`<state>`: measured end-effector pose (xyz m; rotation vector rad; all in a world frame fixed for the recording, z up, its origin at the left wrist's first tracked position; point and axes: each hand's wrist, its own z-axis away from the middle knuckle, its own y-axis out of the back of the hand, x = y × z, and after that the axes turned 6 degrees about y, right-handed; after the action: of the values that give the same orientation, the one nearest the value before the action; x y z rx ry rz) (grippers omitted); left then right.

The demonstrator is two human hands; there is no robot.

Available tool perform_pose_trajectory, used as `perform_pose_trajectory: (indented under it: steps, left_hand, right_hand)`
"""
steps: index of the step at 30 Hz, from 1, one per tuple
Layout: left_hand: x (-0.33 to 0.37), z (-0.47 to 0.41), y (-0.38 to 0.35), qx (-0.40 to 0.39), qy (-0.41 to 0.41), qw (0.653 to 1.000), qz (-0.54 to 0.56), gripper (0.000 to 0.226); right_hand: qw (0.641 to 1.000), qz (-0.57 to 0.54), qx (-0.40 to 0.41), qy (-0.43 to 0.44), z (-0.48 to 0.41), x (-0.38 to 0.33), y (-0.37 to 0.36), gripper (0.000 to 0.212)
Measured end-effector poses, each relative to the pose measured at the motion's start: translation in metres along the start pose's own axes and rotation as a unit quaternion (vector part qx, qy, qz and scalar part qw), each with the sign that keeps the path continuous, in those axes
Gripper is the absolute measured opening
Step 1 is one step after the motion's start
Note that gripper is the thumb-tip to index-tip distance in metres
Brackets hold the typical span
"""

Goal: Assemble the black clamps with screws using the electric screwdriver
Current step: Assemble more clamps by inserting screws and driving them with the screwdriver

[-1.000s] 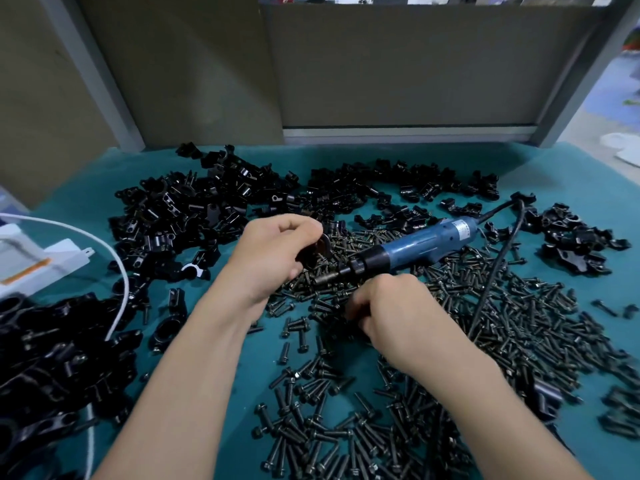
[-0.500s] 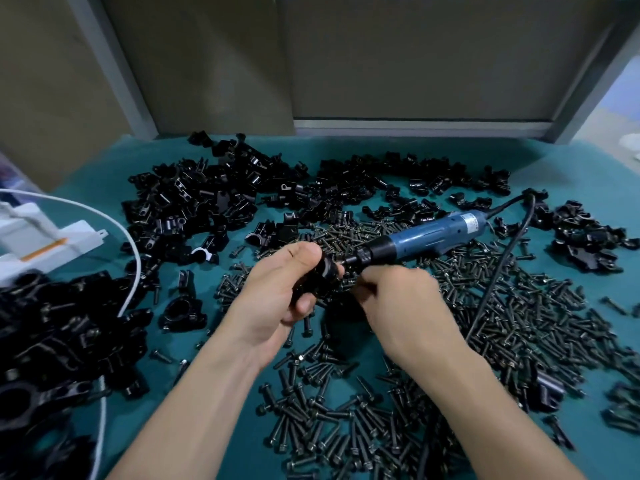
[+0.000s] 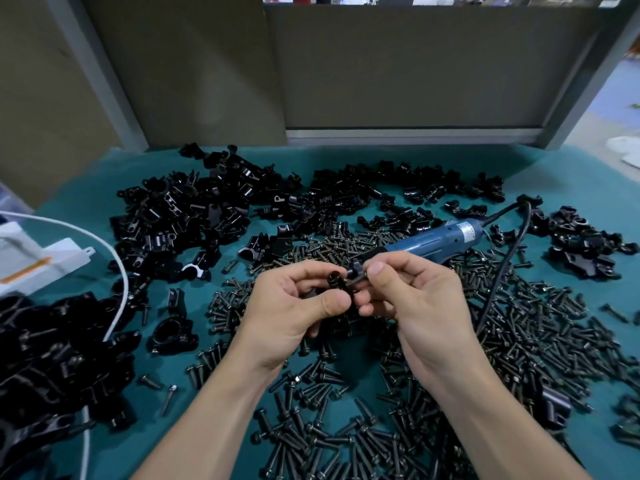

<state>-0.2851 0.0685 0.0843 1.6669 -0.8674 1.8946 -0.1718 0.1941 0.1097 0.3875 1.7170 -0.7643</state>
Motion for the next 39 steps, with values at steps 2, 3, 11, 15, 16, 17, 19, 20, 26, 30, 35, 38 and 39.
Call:
perform_pose_trajectory:
  steps: [2,3,11,15,16,17,19,20,26,30,35,38,39]
  left_hand:
    - [0.001,0.001,0.0,0.014,-0.013,1.0,0.006,0.039]
    - [0.002,0.002,0.0,0.021,-0.02,1.0,0.01,0.041]
    - [0.001,0.003,-0.001,0.037,-0.048,0.998,0.007,0.047]
    - [0.001,0.003,-0.002,0.045,-0.08,0.996,-0.002,0.041]
    - [0.001,0.004,-0.001,0.049,-0.085,0.995,-0.01,0.042]
    - [0.001,0.004,-0.001,0.052,-0.092,0.994,-0.018,0.042]
    - [0.001,0.005,0.0,0.054,-0.108,0.992,-0.037,0.042]
    - [0.001,0.005,0.0,0.054,-0.116,0.991,-0.044,0.041]
    - [-0.001,0.006,-0.003,0.062,-0.121,0.988,-0.075,0.04]
    - [-0.004,0.004,-0.005,0.08,-0.127,0.985,-0.084,0.035]
    - [-0.006,0.003,-0.005,0.085,-0.113,0.986,-0.089,0.038]
    - [-0.008,0.002,-0.002,0.09,-0.106,0.985,-0.103,0.036]
    - [-0.008,0.001,-0.001,0.09,-0.105,0.984,-0.11,0.037]
  right_hand:
    - [0.999,0.019,-0.021,0.017,0.0,0.001,0.001,0.017]
    - [0.999,0.025,-0.034,0.023,0.0,0.001,0.001,0.017]
    - [0.996,0.012,-0.091,-0.025,-0.004,0.001,0.007,0.011]
    - [0.994,0.017,-0.102,-0.032,-0.005,0.002,0.009,0.011]
    - [0.994,0.008,-0.103,-0.039,-0.005,0.002,0.009,0.011]
    - [0.994,0.002,-0.104,-0.046,-0.005,0.002,0.009,0.011]
    - [0.993,-0.001,-0.102,-0.053,-0.006,0.002,0.01,0.011]
    - [0.993,-0.001,-0.101,-0.054,-0.006,0.002,0.01,0.011]
    - [0.989,-0.039,-0.099,-0.101,-0.006,0.002,0.011,0.013]
    - [0.996,-0.009,-0.075,-0.056,-0.007,0.004,0.012,0.015]
    - [0.996,-0.027,-0.068,-0.056,-0.006,0.006,0.011,0.016]
    - [0.996,-0.006,-0.07,-0.049,-0.007,0.007,0.011,0.008]
    - [0.997,0.002,-0.06,-0.039,-0.007,0.008,0.011,0.01]
